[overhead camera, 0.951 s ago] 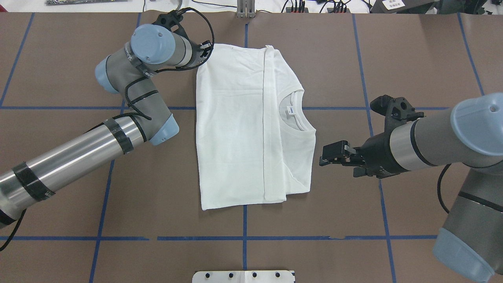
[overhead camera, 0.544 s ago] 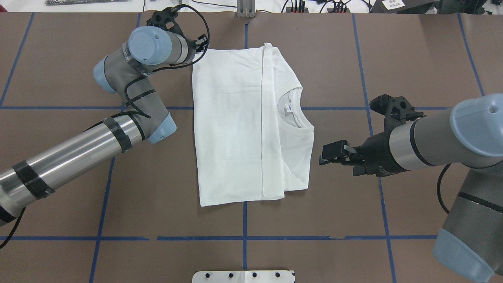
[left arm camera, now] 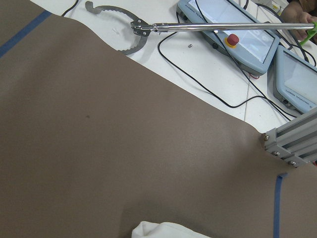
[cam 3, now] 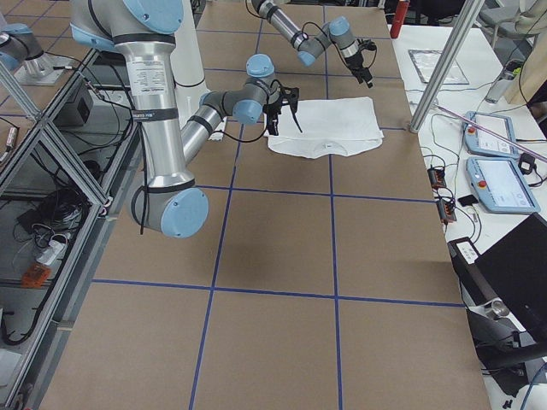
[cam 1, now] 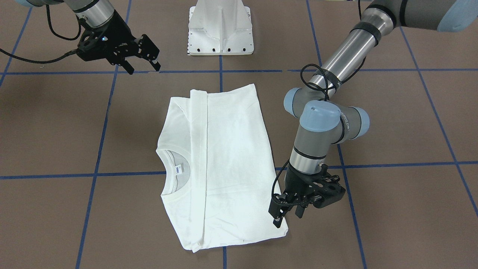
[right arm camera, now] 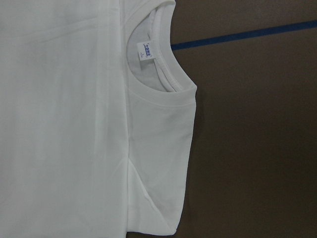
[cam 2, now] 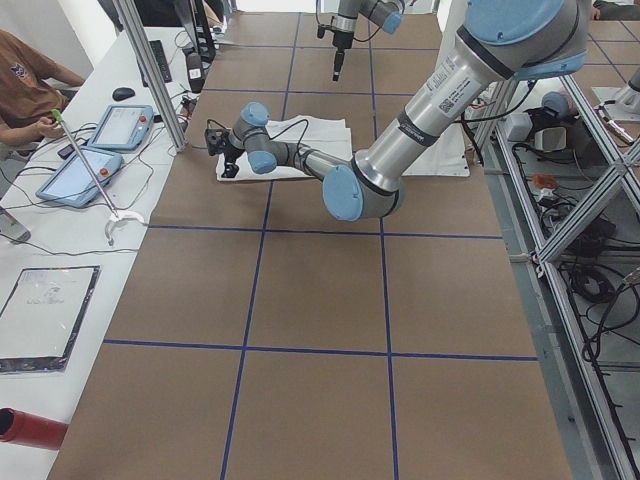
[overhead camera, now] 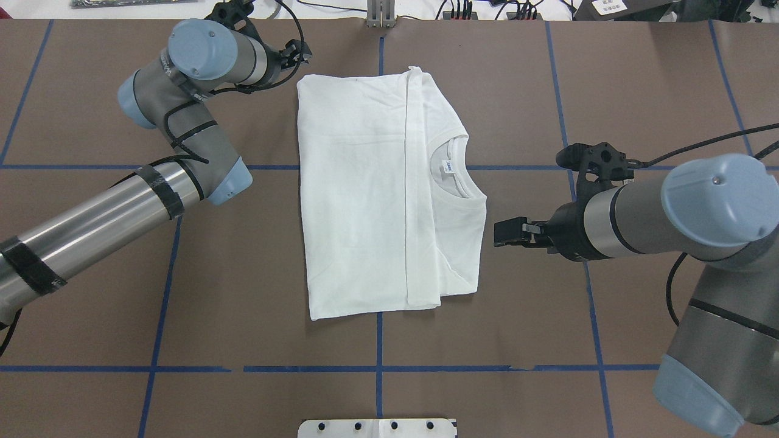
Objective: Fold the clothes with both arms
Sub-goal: 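Move the right gripper over the shirt's middle while the left arm draws back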
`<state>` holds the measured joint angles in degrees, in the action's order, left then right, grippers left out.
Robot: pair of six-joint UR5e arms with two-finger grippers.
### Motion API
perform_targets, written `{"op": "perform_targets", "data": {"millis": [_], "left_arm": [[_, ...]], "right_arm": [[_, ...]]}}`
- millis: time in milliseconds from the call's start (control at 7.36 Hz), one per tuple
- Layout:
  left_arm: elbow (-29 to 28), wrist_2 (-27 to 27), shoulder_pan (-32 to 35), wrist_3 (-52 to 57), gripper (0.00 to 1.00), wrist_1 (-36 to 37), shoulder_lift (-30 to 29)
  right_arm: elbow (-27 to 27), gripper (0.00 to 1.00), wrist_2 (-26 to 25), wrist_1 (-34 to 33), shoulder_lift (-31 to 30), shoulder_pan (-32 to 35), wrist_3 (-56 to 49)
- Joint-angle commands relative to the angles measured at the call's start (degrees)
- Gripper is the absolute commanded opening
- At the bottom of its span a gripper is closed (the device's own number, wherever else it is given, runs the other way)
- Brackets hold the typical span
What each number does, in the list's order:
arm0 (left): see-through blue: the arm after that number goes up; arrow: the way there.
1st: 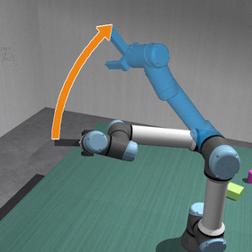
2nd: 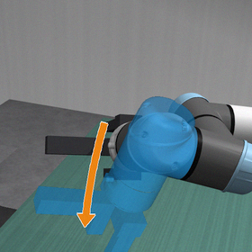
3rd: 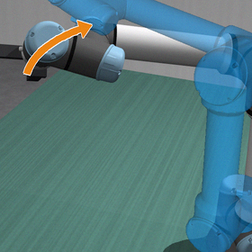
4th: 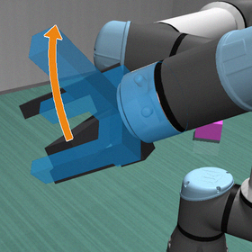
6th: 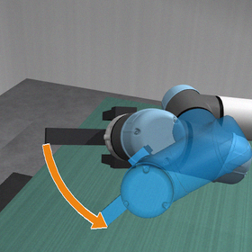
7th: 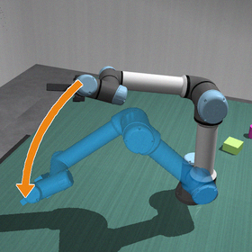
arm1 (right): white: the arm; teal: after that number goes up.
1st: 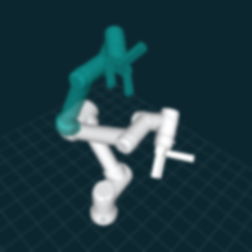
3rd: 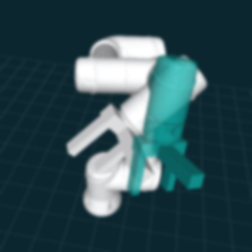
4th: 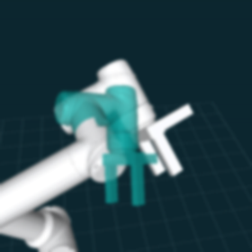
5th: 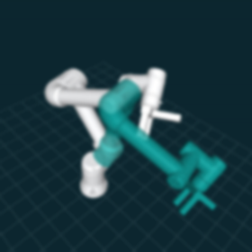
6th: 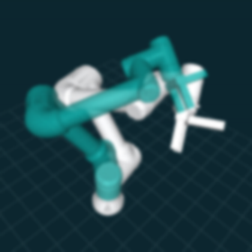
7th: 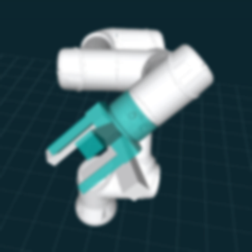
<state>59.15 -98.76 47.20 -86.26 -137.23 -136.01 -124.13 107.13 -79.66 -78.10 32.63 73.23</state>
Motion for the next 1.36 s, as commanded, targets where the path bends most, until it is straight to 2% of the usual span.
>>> {"op": "perform_targets", "data": {"millis": [0, 136, 272, 408, 544, 679, 815, 1087, 1223], "left_arm": [[12.14, -7.22, 0.17, 0.92, 1.0, 2.74, 9.57], [19.36, -7.67, 0.08, 1.01, 1.0, 7.02, 12.84], [25.26, -8.89, 0.08, 0.92, 1.0, 13.59, 14.18], [32.54, -9.25, -0.35, 0.92, 1.0, 22.1, 14.19], [38.62, -10.74, -0.71, 0.92, 1.0, 29.32, 14.1], [44.07, -12.23, -1.15, 0.92, 1.0, 33.13, 14.97], [47.61, -12.42, -2.46, 0.92, 1.0, 34.21, 17.68], [48.26, -12.42, -3.35, 1.01, 1.0, 34.05, 20.77], [48.52, -12.25, -3.35, 2.31, 1.0, 33.87, 22.96]], "right_arm": [[2.99, 1.0, -4.97, -14.59, 11.5, -3.08, -7.72], [6.24, 1.0, -6.65, -16.91, 15.4, -4.32, -11.49], [8.97, 1.0, -6.84, -16.93, 17.18, -4.77, -16.4], [9.43, 1.0, -7.8, -16.85, 17.37, -6.08, -21.85], [10.56, 1.0, -11.64, -16.76, 19.37, -8.62, -26.34], [12.66, 1.0, -13.68, -16.67, 21.31, -10.64, -26.82], [14.34, 1.0, -16.66, -15.63, 21.85, -12.4, -26.74], [19.69, 1.0, -18.79, -10.1, 22.29, -13.91, -26.91], [20.85, 1.0, -21.06, -9.9, 22.38, -15.48, -27.0]]}}
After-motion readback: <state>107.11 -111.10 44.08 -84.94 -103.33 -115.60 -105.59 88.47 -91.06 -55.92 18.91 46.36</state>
